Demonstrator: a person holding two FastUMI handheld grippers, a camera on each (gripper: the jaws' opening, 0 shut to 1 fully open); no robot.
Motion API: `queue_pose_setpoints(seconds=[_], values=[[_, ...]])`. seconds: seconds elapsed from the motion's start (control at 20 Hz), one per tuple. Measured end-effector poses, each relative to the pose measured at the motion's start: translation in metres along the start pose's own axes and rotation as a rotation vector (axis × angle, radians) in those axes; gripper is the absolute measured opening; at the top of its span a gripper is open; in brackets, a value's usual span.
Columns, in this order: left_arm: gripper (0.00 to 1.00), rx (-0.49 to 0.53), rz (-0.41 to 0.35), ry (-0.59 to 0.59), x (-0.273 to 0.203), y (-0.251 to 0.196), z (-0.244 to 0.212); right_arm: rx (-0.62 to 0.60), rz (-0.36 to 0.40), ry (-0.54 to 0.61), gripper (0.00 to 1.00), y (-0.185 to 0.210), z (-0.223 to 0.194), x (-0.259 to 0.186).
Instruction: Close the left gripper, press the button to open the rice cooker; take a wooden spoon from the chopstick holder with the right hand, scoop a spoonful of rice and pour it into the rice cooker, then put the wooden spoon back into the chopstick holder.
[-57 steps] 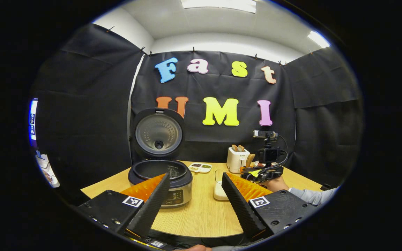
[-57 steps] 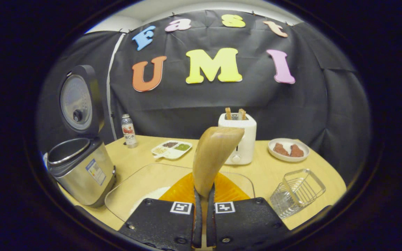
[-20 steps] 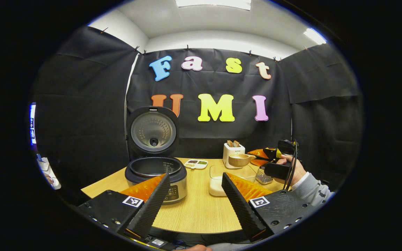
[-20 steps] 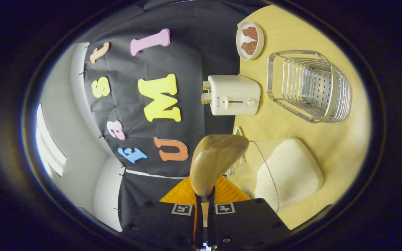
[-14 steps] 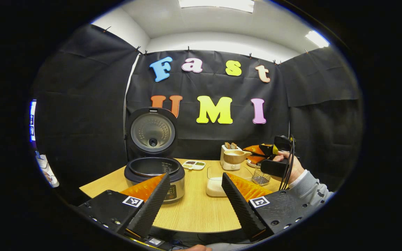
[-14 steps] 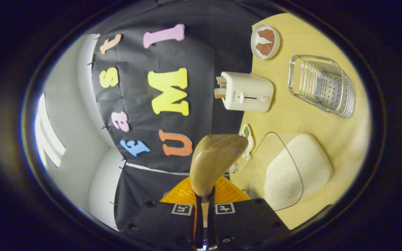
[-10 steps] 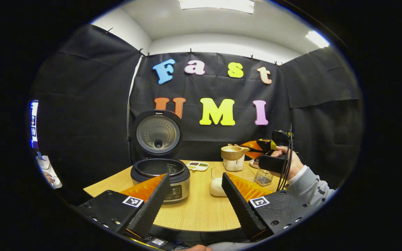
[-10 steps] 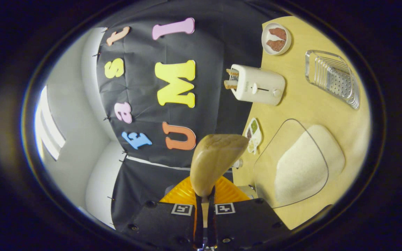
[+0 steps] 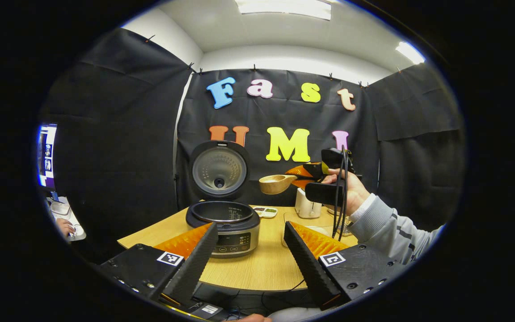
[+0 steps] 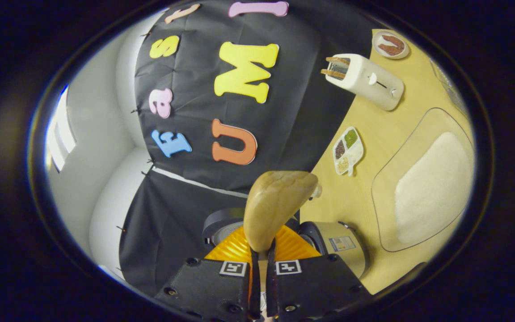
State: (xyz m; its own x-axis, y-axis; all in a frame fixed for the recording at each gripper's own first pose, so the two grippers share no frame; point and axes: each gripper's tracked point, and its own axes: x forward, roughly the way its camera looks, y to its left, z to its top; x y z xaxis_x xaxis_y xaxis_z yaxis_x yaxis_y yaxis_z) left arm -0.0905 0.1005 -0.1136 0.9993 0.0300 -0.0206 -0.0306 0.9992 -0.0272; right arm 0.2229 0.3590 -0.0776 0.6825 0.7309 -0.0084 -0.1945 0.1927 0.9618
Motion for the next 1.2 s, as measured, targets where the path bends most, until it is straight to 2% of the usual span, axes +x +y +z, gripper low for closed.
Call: queue_pose_setpoints(seconds=[0.55,1.0,1.2], values=[[0.94,-0.054,0.03,0.009,-0.008,0.03,-0.014,-0.439,-0.141,0.008,0.1,0.011,-0.054,0.072],[0.94,-0.041,0.039,0.0,-0.01,0.034,-0.013,-0.866,-0.23,0.005,0.11,0.006,-0.077,0.091],[0.94,-0.042,0.032,0.001,-0.009,0.034,-0.013,-0.975,-0.229,0.038,0.11,0.014,-0.095,0.088]])
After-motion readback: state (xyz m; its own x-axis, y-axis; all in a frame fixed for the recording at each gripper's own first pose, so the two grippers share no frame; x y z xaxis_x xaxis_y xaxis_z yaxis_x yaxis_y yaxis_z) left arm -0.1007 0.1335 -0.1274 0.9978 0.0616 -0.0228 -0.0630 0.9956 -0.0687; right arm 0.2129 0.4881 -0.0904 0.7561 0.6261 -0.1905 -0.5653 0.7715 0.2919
